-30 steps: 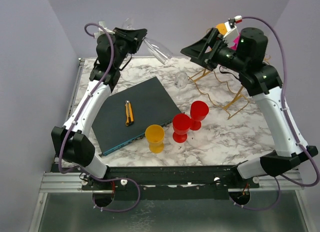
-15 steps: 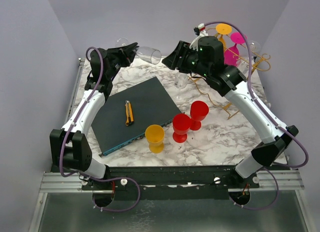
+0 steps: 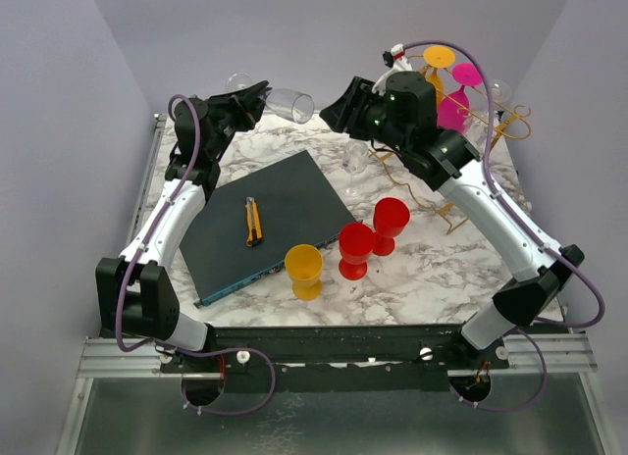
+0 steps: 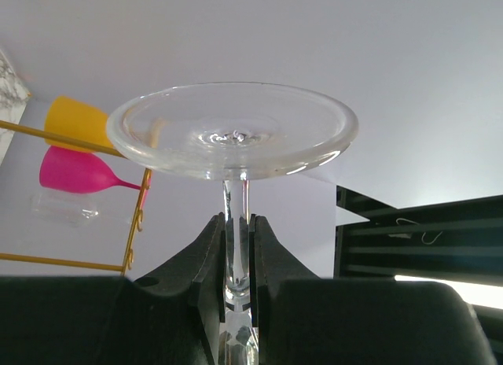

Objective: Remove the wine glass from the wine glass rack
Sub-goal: Place the wine glass at the center of the board.

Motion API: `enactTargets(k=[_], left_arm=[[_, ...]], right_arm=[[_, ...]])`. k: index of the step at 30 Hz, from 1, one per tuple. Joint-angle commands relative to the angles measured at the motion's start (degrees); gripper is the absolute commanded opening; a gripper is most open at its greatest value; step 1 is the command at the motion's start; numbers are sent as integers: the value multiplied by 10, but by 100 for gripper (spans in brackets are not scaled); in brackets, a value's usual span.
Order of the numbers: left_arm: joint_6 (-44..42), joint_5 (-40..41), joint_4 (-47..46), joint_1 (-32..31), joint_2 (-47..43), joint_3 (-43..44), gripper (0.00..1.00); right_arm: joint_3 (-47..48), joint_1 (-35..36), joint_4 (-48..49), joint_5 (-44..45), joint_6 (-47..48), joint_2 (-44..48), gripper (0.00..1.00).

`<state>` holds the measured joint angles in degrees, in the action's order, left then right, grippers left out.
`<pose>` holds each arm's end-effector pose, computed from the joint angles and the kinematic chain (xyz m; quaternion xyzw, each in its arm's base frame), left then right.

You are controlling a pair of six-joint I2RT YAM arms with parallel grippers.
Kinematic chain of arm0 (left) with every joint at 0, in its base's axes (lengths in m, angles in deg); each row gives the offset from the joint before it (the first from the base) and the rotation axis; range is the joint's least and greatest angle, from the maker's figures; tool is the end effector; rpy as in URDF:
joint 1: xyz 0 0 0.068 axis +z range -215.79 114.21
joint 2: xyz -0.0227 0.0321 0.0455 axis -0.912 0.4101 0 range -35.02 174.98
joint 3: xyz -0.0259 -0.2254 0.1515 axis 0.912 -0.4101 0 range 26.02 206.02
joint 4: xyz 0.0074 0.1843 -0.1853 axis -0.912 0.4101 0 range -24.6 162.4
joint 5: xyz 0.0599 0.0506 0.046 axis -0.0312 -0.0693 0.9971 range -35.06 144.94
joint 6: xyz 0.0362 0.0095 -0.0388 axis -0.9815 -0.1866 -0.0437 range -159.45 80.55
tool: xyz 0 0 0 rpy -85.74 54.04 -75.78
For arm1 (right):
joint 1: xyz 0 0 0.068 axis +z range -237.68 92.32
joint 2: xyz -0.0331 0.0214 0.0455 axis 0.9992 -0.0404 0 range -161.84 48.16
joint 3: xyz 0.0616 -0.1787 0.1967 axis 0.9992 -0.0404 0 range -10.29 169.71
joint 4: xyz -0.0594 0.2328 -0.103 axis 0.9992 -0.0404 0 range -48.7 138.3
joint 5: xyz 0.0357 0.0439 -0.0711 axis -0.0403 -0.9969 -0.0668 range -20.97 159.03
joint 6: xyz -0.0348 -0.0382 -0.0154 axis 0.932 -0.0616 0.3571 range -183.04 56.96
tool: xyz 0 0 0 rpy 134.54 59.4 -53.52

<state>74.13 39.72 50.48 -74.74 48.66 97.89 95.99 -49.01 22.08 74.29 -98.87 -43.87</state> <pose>0.3455 -0.0638 0.3904 -0.4806 0.4928 -0.6748 0.2660 0.2824 0.2219 0.4730 0.0096 0.7766 0.3523 0.5222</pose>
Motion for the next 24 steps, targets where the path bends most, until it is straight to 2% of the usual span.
enactTargets(k=[1, 4, 15, 19, 24], left_arm=[[31, 0, -10, 4, -16, -6, 0], [30, 2, -7, 4, -16, -6, 0], [27, 6, -2, -2, -15, -8, 0], [30, 7, -6, -9, -17, -16, 0], [33, 7, -12, -12, -20, -28, 0]], right_arm=[[-38, 4, 27, 33, -6, 57, 55], [-42, 8, 49, -7, 1, 63, 57], [53, 36, 21, -12, 18, -16, 60], [104, 37, 0, -15, 19, -57, 56], [108, 36, 4, -9, 20, -70, 48]])
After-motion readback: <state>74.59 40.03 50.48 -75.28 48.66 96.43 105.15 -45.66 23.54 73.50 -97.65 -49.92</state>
